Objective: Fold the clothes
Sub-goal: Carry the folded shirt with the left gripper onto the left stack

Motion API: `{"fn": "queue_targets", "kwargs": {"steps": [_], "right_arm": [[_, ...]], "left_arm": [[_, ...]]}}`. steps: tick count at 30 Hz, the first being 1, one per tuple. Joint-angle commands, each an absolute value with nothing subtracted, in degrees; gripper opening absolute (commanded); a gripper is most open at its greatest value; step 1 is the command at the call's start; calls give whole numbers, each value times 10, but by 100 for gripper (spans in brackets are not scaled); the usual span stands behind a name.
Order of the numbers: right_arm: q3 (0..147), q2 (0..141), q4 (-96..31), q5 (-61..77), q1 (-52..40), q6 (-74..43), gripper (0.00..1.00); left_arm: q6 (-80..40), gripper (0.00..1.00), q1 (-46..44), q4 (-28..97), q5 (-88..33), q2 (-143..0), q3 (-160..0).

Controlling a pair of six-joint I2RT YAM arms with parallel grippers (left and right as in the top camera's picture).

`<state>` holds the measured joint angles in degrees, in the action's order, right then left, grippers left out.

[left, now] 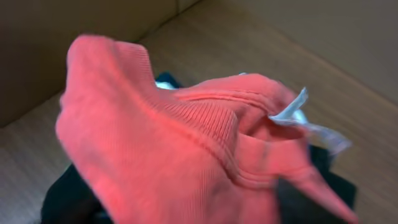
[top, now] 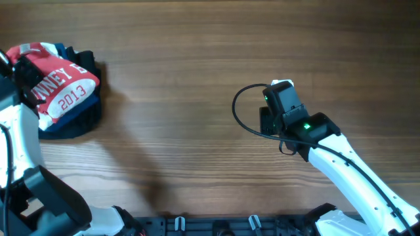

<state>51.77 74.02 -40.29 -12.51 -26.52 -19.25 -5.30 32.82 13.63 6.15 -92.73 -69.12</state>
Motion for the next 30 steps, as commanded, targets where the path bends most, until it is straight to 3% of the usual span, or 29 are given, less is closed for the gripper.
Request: {"fn": "queue_targets", "kwargs": {"steps": [1,11,20,24,26,30], "right_arm": [[519,736,-404,-137,-262,-195,54],[519,736,-411,-135,-262,-196,54],[519,736,-414,-135,-262,-195,54],[519,736,-389,-67,-262,-197,95],[519,736,-363,-18,-262,-196,100],[519,736,-305,17,-262,-197,99]], "left_arm": [[-98,100,365,150,68,-937,-705],[-144,100,419,195,64,-937,-705],[-142,100,418,156,-80,-896,-705],[-140,100,393,139,-147,-836,-705],[-122,100,366,142,-148,-811,-705],[-88,100,273,176,-132,-774,-705]]}}
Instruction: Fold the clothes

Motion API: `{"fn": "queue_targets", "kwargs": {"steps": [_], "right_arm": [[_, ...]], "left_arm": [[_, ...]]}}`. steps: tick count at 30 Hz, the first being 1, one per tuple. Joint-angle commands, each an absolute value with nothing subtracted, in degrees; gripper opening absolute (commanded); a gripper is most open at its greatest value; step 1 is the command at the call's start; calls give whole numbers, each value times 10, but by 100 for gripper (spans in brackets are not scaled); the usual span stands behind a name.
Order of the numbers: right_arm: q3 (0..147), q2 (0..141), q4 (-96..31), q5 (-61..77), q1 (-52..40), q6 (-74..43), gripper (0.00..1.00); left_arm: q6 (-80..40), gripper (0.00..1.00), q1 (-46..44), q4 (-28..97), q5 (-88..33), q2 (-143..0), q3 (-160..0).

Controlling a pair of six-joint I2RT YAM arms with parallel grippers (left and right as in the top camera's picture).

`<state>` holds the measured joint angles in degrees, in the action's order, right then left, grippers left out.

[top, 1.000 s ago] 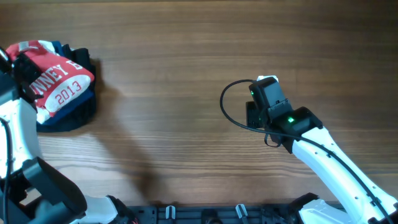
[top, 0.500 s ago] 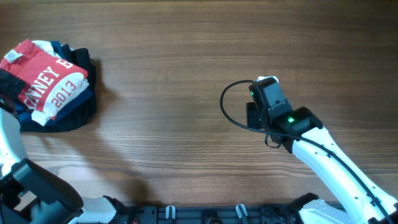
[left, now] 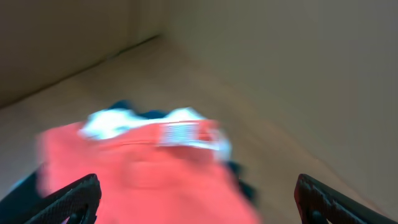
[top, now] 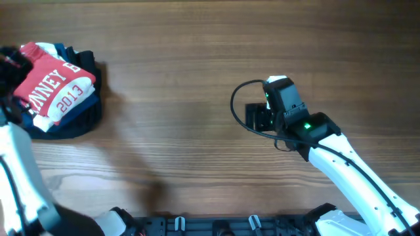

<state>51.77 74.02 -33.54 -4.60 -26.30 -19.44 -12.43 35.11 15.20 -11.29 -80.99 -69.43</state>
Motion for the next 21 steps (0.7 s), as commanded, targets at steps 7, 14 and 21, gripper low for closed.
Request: {"fn": "queue_targets", "kwargs": {"steps": [7,14,21], "right_arm": [[523,736,-223,-10,-247,-196,99],[570,736,-236,68,-129,-194,100],[593,712,-378,63,-72,-185,99]], "left_arm": [[-88,100,95,308,-126,-773,-705],[-46,100,-23,425,-126,-777,-705],[-48,100,-28,553,-122,-760,-705]]}}
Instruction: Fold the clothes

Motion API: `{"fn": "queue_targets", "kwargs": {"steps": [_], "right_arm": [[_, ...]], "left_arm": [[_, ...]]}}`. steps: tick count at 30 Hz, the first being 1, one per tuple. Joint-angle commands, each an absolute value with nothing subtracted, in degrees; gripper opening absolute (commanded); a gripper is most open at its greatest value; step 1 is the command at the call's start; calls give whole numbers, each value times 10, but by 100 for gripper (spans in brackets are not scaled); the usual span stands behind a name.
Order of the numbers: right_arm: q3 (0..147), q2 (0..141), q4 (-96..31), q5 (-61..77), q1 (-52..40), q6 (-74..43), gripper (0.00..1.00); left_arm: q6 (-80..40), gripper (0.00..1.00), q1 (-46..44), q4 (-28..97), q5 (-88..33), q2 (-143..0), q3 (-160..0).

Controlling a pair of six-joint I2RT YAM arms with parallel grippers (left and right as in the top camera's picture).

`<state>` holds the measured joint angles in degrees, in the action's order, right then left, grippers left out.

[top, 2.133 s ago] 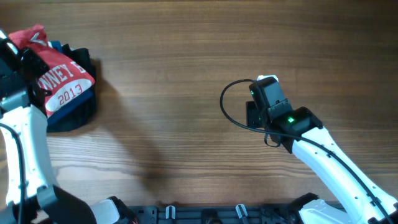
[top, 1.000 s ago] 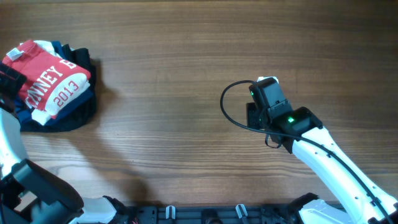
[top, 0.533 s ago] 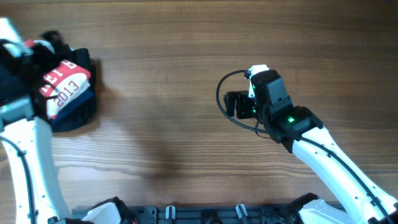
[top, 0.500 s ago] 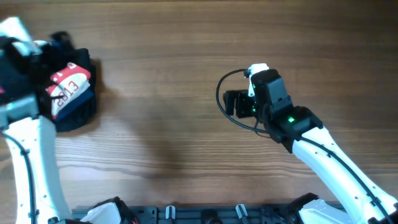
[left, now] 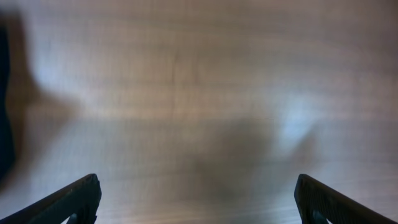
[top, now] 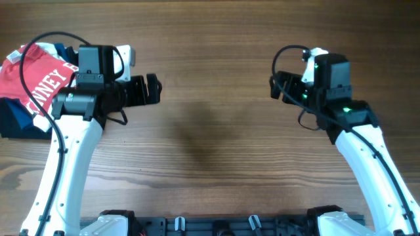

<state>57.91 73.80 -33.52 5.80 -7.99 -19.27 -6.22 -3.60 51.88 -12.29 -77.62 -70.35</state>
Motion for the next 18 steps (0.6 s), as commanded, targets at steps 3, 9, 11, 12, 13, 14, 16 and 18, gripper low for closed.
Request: {"fn": "queue_targets", "kwargs": {"steps": [3,9,11,12,13,14,16,18], "right_arm": [[592,672,-431,14,-72,-197,100],[577,544,-462,9,-73,-197,99],[563,488,-461,8,-73,-197,96],[553,451,-460,1,-73,-197,94],[543,421,-462,-9,-73,-197,94],[537,400,-464,-18,-73,-198,94],[518,341,-469,-34,-73,-204,98],[508,307,-471,-33,-73,-227,100]], "left_arm": [[-47,100,-25,579,-121,-726,-704],[-49,100,-40,572,-91,-595,-673],[-50,100,-44,562,-91,-545,-655],[-51,100,-44,559,-91,-517,-645],[-55,100,-44,555,-90,-487,-633],[-58,100,-44,555,-89,-469,-626],[-69,100,-44,554,-87,-424,-606],[-69,100,-44,551,-87,-399,-600]]}}
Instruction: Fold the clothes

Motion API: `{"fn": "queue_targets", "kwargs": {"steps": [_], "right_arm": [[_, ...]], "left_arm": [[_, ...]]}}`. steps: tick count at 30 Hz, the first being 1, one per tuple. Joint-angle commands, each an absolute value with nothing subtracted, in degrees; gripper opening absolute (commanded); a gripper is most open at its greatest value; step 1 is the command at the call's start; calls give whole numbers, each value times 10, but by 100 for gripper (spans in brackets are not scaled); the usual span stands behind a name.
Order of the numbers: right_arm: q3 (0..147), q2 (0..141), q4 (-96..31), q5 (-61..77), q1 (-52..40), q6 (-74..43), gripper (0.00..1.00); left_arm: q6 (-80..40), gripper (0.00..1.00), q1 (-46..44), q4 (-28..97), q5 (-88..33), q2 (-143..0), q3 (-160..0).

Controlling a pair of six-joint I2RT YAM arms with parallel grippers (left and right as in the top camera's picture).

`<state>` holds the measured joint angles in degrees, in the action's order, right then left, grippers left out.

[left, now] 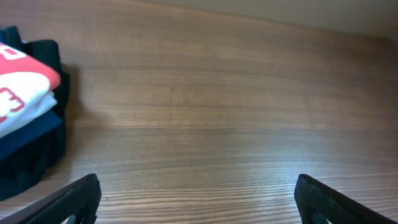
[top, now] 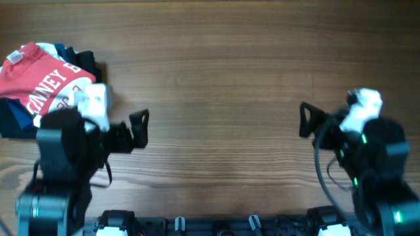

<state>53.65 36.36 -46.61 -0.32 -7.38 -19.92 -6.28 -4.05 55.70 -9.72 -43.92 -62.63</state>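
A stack of folded clothes (top: 41, 88) lies at the table's far left, a red shirt with white lettering on top of dark garments. In the left wrist view the stack (left: 25, 118) shows at the left edge. My left gripper (top: 140, 128) hovers to the right of the stack, apart from it and wide open. Its black fingertips (left: 76, 200) frame bare wood, with nothing between them (left: 199, 202). My right gripper (top: 304, 120) is at the right side over bare table, its jaws spread and empty.
The wooden table (top: 216, 78) stretches between the two grippers. Both arm bases and a rail (top: 216, 223) line the near edge. A pale wall (left: 311, 12) rises beyond the table's far side.
Both arms have drawn back toward the near edge. My left gripper is lower and further from the stack. My right gripper has moved from the back right to nearer the front right.
At first my left gripper was at the stack with the red shirt filling its view, and my right gripper was mid-table. Then the left stood open just above the stack. Later it was over bare wood, and now both arms are pulled back, empty.
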Motion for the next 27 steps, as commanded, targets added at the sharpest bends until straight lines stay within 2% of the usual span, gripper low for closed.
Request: {"fn": "queue_targets", "kwargs": {"steps": [1,7,19,27], "right_arm": [[506,294,-475,-34,-73,-248,100],[506,278,-525,-28,-73,-393,100],[506,283,-540,-28,-73,-562,100],[505,280,-610,-31,-74,-572,100]], "left_arm": [[-69,100,-44,546,-87,-391,-600],[-68,100,-44,547,-87,-379,-600],[-68,100,-44,551,-87,-379,-600],[-68,100,-44,551,-87,-379,-600]]}}
